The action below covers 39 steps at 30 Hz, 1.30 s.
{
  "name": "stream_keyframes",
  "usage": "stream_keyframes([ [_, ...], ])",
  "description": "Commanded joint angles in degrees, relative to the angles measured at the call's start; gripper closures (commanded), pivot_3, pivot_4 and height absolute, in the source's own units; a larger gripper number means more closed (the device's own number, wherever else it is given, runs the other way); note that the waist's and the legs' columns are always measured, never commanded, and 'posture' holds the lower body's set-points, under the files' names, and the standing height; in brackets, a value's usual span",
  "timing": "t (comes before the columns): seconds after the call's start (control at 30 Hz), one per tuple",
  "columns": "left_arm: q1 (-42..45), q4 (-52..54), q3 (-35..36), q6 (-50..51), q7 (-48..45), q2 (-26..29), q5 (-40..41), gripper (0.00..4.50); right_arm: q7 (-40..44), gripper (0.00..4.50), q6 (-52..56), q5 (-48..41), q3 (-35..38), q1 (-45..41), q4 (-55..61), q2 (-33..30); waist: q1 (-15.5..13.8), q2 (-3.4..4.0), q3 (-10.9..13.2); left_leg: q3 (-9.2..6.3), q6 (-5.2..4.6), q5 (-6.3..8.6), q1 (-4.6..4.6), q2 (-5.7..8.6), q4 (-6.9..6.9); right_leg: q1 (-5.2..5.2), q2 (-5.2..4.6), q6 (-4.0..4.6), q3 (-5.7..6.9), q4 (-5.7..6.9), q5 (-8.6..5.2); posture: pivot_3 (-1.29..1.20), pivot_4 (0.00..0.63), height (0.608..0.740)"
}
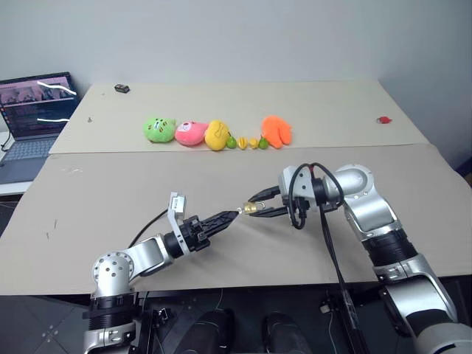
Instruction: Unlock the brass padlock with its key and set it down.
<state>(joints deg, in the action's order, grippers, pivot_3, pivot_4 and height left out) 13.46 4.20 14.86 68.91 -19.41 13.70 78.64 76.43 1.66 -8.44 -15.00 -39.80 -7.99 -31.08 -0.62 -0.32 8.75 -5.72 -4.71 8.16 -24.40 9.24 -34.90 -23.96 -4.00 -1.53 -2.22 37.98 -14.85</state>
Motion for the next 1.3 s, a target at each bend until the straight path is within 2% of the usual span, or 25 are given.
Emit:
stream_keyframes([
  [0.03, 0.4, 0.5, 0.5, -0.9, -0.3, 0.0, 1.7, 2.53, -0.1, 3.59, 0.6, -1.8, 1.0, -0.3, 2.7, -0.2, 0.0, 0.00, 0.0, 0.00, 0.00, 0.00, 0.00, 0.00, 0.01, 0.00, 0.00, 0.00, 0.00, 0.00, 0.00, 0.00, 0.150, 0.739],
  [1.3, 0.2, -1.1, -3.3, -2.7, -6.2, 0.3, -3.0, 2.53, -0.6, 3.59, 3.1, -2.4, 0.5, 1.5, 5.3, -0.2, 0.0, -0.01, 0.0, 0.00, 0.00, 0.00, -0.04, 0.00, 0.00, -0.01, -0.02, 0.00, 0.01, -0.04, 0.00, 0.00, 0.150, 0.739],
])
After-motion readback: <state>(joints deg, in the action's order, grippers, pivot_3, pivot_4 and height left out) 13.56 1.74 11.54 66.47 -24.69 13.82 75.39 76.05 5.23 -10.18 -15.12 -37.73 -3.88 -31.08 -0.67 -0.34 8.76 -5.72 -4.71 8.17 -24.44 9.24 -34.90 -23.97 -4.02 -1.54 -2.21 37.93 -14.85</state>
